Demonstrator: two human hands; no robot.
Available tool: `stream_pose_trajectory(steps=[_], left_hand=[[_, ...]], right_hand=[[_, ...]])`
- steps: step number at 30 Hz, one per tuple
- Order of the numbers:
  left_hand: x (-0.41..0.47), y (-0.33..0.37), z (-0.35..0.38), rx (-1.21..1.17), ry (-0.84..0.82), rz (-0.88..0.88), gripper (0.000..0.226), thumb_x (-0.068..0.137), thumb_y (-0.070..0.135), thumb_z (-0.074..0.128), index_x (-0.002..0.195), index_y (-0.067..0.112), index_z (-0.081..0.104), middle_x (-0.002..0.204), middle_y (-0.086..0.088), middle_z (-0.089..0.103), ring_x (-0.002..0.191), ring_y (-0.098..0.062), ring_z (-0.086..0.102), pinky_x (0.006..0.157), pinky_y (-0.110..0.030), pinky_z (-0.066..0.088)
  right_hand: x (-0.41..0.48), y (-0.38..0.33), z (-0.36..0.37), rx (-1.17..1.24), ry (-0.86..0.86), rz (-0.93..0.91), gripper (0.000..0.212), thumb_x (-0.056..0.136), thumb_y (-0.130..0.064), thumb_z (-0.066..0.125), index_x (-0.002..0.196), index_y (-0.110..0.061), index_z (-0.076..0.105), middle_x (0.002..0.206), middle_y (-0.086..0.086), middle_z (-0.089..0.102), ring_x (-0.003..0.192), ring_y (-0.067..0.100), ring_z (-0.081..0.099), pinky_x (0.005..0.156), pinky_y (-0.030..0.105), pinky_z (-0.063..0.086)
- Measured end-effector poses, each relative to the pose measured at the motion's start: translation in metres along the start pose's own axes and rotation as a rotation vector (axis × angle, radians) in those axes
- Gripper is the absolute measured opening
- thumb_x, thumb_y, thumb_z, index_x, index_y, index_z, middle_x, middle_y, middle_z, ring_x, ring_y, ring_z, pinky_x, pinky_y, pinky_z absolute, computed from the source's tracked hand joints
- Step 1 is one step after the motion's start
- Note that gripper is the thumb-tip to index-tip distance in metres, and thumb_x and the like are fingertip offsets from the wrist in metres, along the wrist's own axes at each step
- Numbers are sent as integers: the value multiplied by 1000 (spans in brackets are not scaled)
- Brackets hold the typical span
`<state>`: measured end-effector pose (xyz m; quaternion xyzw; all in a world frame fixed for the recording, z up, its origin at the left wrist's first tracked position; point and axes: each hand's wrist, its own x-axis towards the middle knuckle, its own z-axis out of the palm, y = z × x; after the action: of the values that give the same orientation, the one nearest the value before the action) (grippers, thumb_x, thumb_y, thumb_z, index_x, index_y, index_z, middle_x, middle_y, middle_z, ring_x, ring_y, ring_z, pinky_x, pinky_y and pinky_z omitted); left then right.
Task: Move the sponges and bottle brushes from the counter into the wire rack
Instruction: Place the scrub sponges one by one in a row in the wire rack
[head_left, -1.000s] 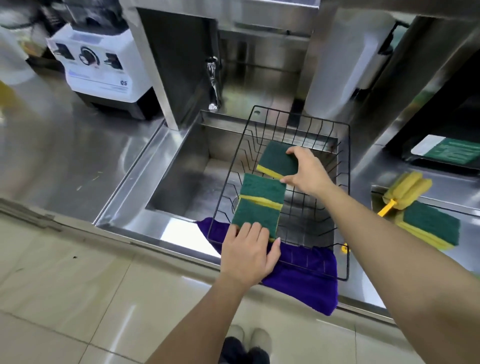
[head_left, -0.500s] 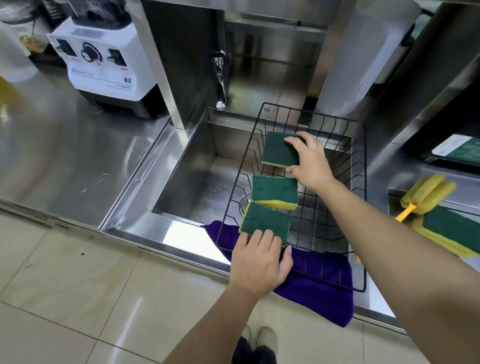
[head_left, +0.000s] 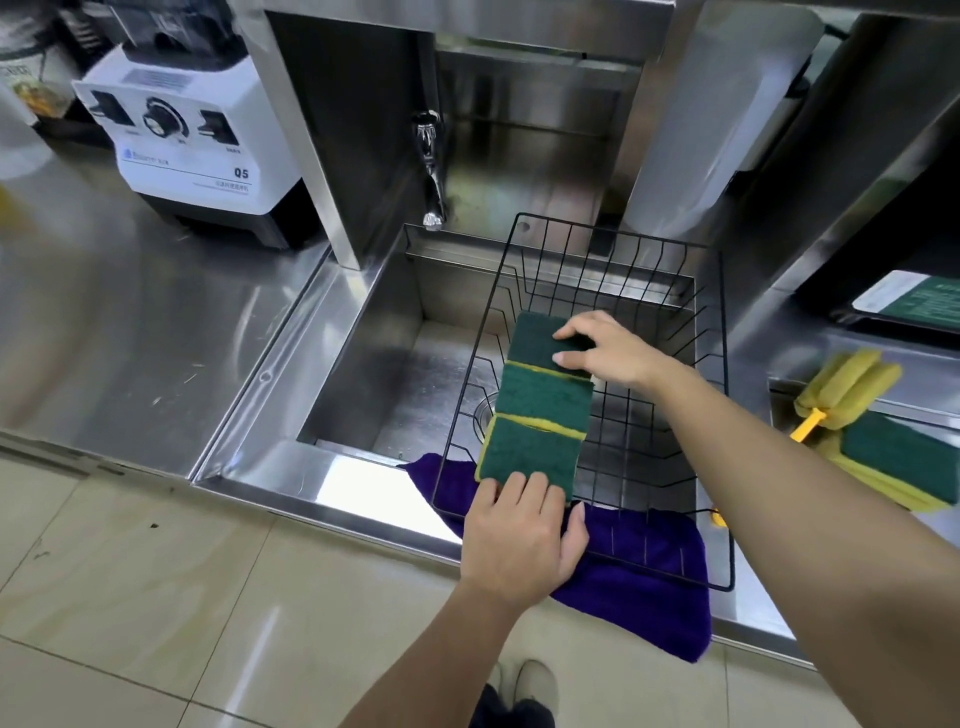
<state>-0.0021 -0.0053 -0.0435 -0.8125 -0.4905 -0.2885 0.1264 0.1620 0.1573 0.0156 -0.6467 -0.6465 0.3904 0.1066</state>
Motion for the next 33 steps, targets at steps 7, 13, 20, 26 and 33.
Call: stream_pose_trajectory(steps=[7,13,20,26,33], left_hand=[[2,-1,-1,-4,-26,8,36,93,32,45,64,14,55,64,-1,50,59,-20,45,57,-33,35],[4,-2,-2,4,-68,25,36,93,31,45,64,13,56,65,-2,52,60,-22,48,57,-34,37],[14,15,-6,1,-80,137,34,93,31,44,69,11,57,70,-6,52,66,-26,49,66,-39,35],[27,71,8,-41,-167,250,37,93,37,40,75,11,60,75,-6,56,70,-27,51,68,-40,34],[25,73,14,-37,-128,261,37,92,32,41,67,12,60,67,-5,56,63,-26,52,59,-37,41]], right_hand=[[-7,-11,1,-421,8,81,46,92,-46,46,138,-36,42,159,8,15,146,30,10,115,49,12],[-48,3,-4,-486,315,27,39,92,-30,49,129,-17,50,140,12,43,130,31,36,107,43,28],[-117,70,-55,-297,826,341,27,87,-18,53,109,-2,53,115,21,58,111,39,52,90,44,40],[-168,137,-65,-167,886,754,51,88,-31,57,121,5,44,128,26,49,122,41,44,101,48,36],[-189,181,-59,55,789,950,76,83,-55,55,128,5,42,134,24,45,128,39,41,107,46,34]])
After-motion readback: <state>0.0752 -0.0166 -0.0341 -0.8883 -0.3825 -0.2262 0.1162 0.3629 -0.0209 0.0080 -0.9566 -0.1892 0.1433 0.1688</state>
